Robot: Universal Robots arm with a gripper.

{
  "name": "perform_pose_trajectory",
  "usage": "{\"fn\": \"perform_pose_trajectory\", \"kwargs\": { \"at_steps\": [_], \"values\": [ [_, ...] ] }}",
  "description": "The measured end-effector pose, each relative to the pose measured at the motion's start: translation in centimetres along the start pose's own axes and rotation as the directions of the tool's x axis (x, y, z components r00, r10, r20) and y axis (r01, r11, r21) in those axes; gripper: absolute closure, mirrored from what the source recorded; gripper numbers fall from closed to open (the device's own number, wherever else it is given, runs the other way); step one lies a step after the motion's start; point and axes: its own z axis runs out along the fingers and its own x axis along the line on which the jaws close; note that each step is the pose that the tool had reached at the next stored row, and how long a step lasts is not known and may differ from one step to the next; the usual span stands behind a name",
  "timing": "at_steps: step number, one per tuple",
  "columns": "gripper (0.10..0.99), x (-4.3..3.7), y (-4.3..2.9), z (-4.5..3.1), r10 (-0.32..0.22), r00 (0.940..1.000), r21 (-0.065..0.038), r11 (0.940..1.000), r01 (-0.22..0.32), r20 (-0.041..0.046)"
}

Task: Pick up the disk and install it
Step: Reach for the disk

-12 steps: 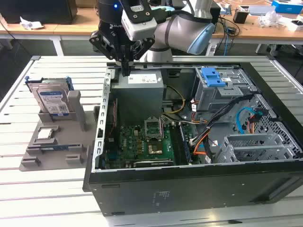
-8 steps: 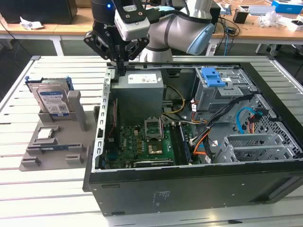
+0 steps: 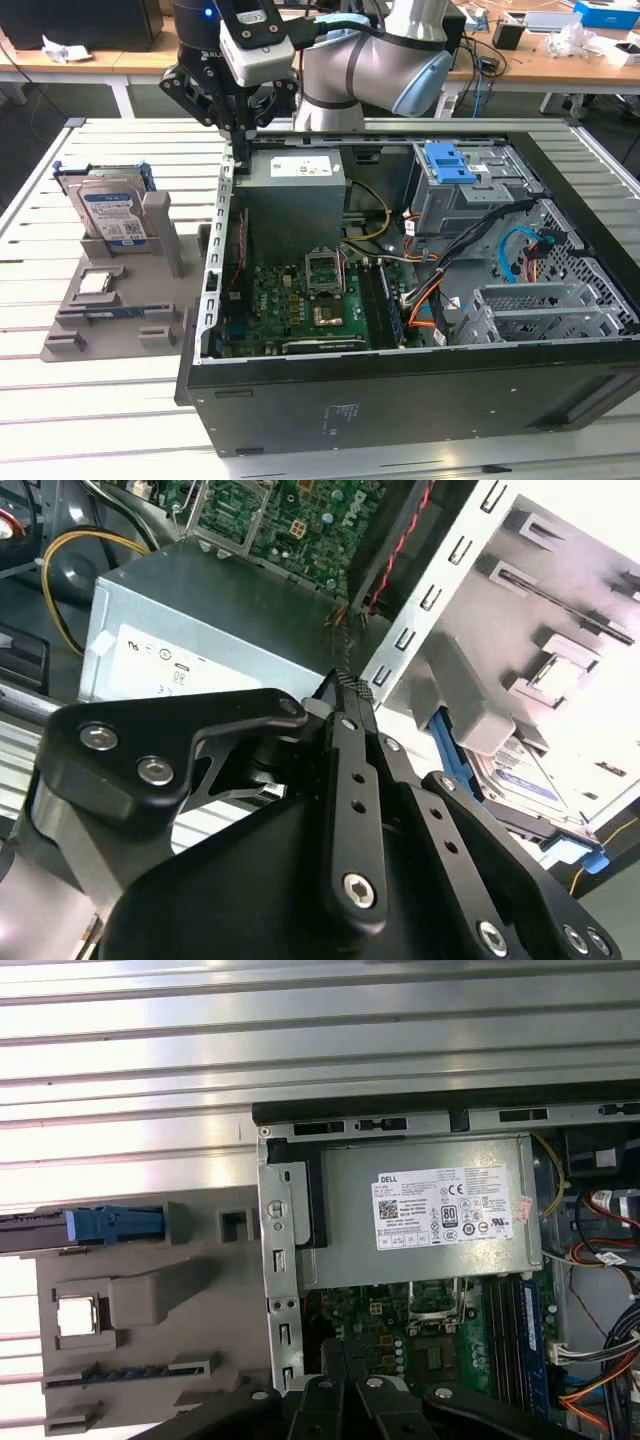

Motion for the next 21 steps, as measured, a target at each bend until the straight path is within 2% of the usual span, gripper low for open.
{"fn": "perform_pose_trajectory", "kwargs": {
  "at_steps": [5,9,11,15,18,21],
  "values": [
    [0.98,1.33,-0.1,-0.04,0.0,1.0,0.0,1.0,0.0,0.0],
    [0.98,3.83,-0.29,-0.1,0.0,1.0,0.0,1.0,0.0,0.0],
    [0.98,4.35,-0.32,-0.11,0.0,1.0,0.0,1.0,0.0,0.0],
    [0.98,6.02,-0.45,-0.15,0.0,1.0,0.0,1.0,0.0,0.0],
    [0.98,6.83,-0.51,-0.16,0.0,1.0,0.0,1.0,0.0,0.0],
    [0.98,8.45,-0.63,-0.2,0.0,1.0,0.0,1.0,0.0,0.0]
  ]
}}
